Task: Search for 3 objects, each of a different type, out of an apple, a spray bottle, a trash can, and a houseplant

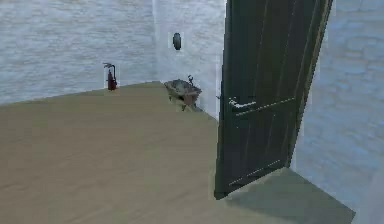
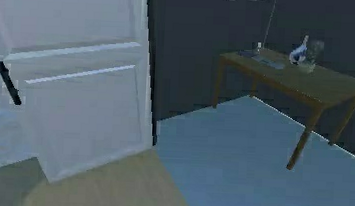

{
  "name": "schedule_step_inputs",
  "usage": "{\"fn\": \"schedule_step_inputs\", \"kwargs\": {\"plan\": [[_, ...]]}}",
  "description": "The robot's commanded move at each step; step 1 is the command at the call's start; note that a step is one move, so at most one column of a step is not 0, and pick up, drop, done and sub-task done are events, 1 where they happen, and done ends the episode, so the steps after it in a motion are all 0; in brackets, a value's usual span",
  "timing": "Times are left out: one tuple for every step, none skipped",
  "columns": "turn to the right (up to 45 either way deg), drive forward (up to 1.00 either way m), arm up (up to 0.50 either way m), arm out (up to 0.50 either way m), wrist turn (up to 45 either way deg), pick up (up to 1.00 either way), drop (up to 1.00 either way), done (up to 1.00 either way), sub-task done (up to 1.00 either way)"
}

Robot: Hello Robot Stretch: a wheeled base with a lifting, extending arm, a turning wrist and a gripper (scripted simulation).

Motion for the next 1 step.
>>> {"fn": "schedule_step_inputs", "kwargs": {"plan": [[45.0, 0.00, 0.00, 0.00, 0.0, 0.00, 0.00, 0.00, 0.00]]}}
